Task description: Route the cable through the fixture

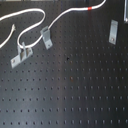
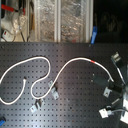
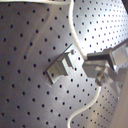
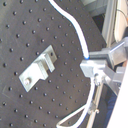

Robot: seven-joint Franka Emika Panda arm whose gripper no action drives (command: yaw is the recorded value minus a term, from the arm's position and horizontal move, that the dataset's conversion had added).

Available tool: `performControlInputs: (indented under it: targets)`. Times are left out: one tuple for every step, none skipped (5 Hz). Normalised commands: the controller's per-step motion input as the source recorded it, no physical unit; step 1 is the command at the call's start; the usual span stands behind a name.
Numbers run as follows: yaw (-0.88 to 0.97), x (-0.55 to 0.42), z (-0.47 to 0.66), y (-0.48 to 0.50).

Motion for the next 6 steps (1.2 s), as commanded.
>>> performControlInputs:
  targets:
    - [0.00, 0.006, 0.00, 0.022]
    - [0.00, -0.015, 0.27, 0.268]
    - [-0.08, -0.079, 0.34, 0.454]
    - [-0.04, -0.084, 0.34, 0.472]
    - [-0.05, -0.023, 0.39, 0.446]
    - [-0.06, -0.045, 0.41, 0.339]
